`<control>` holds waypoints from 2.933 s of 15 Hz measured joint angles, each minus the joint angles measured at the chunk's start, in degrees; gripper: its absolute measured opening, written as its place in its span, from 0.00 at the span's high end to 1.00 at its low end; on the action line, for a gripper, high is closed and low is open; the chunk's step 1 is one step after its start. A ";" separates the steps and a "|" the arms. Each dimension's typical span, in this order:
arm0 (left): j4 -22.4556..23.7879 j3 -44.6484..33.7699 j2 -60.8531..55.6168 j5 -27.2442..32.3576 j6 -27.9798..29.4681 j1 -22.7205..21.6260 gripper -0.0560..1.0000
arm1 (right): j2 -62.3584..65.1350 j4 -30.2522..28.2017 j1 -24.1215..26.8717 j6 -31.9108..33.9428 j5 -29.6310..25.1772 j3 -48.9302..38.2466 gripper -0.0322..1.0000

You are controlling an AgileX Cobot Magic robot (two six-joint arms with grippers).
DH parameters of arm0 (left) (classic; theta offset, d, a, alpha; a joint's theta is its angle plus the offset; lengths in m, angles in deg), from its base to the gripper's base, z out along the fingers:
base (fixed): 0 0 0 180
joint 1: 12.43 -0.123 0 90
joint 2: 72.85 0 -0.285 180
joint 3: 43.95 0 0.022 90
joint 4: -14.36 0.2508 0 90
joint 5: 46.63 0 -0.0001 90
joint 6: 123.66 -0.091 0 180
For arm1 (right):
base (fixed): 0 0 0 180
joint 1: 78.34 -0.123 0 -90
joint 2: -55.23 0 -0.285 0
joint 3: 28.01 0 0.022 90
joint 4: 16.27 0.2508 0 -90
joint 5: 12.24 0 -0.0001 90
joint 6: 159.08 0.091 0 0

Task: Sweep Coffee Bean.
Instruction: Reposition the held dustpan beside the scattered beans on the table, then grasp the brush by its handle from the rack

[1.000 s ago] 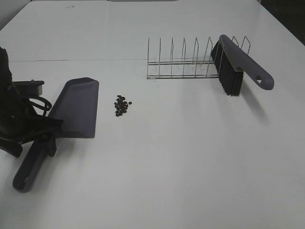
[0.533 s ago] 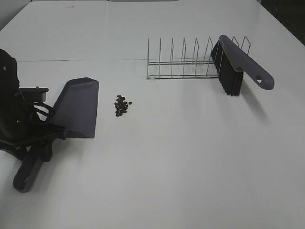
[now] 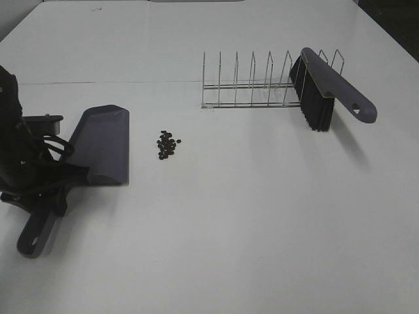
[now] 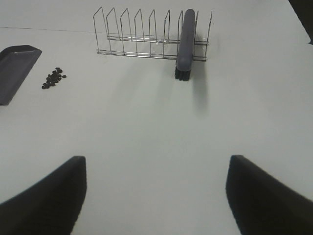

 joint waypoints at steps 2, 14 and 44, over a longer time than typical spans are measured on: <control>0.00 -0.06 -2.75 -0.17 0.00 0.00 0.64 | 0.00 0.00 0.00 0.00 0.00 0.00 0.32; -0.06 -0.06 -3.21 -0.29 -2.18 0.00 0.64 | -48.01 4.01 0.00 -6.47 28.36 16.21 0.32; -0.80 1.38 -3.21 0.40 -2.23 0.00 0.64 | -145.24 -9.85 -5.21 3.67 3.55 100.73 0.39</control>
